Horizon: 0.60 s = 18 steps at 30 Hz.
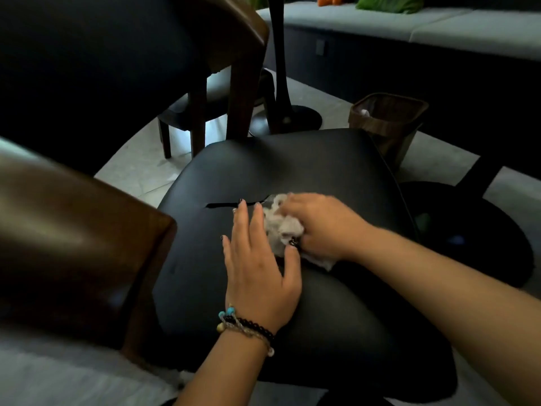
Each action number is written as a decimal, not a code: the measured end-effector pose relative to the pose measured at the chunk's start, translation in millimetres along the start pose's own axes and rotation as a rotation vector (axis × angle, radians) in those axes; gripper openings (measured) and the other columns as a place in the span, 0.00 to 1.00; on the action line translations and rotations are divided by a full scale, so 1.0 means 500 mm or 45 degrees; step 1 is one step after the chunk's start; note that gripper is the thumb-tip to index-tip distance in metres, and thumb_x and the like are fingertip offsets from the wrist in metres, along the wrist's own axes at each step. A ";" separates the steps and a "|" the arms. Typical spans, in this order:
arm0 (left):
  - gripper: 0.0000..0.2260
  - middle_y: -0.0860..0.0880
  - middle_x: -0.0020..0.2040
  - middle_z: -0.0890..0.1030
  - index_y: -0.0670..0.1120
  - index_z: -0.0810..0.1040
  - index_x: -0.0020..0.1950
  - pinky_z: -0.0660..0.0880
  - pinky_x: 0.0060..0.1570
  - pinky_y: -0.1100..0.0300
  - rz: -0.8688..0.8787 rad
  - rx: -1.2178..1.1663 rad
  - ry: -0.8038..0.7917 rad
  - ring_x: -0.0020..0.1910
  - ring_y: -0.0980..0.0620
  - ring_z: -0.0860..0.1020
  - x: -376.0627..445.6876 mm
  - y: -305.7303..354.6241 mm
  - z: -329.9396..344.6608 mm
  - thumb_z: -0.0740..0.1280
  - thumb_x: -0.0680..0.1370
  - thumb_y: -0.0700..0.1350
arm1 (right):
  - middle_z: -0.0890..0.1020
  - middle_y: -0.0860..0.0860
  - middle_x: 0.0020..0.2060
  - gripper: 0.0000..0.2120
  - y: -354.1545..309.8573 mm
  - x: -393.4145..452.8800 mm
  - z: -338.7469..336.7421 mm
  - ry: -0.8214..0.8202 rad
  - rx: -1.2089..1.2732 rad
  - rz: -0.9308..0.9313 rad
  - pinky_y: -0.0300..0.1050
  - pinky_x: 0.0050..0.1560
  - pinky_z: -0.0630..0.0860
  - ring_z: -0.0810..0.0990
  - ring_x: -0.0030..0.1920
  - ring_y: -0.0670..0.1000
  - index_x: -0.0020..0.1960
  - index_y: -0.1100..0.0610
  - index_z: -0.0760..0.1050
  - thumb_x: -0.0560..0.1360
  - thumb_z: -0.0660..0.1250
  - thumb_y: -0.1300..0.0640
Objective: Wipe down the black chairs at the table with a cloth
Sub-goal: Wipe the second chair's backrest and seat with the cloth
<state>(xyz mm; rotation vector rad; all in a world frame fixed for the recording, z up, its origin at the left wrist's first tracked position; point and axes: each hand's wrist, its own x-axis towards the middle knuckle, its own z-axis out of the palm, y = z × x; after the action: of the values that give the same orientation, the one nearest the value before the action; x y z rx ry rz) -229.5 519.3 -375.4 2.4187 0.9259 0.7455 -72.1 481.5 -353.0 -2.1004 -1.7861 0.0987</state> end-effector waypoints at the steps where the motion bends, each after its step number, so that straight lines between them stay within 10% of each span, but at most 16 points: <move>1: 0.34 0.49 0.80 0.47 0.46 0.52 0.79 0.46 0.77 0.48 -0.010 -0.032 0.012 0.78 0.54 0.47 0.001 0.002 -0.001 0.51 0.75 0.59 | 0.79 0.49 0.60 0.18 -0.009 -0.027 0.003 -0.009 0.008 -0.055 0.49 0.61 0.73 0.74 0.64 0.53 0.60 0.51 0.77 0.71 0.65 0.52; 9: 0.31 0.48 0.80 0.48 0.46 0.52 0.79 0.54 0.75 0.44 -0.064 -0.099 0.083 0.78 0.51 0.49 -0.048 -0.010 -0.030 0.57 0.77 0.51 | 0.78 0.55 0.57 0.12 0.068 0.084 -0.019 0.159 -0.094 0.543 0.48 0.53 0.73 0.76 0.59 0.60 0.56 0.53 0.78 0.72 0.66 0.58; 18: 0.27 0.47 0.79 0.56 0.46 0.57 0.78 0.48 0.76 0.51 -0.008 0.151 -0.070 0.78 0.50 0.52 -0.072 -0.027 -0.037 0.56 0.80 0.52 | 0.81 0.54 0.60 0.20 -0.045 -0.178 -0.030 0.066 0.127 0.110 0.58 0.71 0.65 0.74 0.67 0.55 0.59 0.55 0.80 0.67 0.70 0.60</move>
<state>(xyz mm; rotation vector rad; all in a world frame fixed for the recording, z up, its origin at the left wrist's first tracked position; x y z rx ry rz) -269.7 507.0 -380.8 2.5243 0.9809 0.6352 -105.5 395.1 -348.4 -2.0900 -1.6270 0.1514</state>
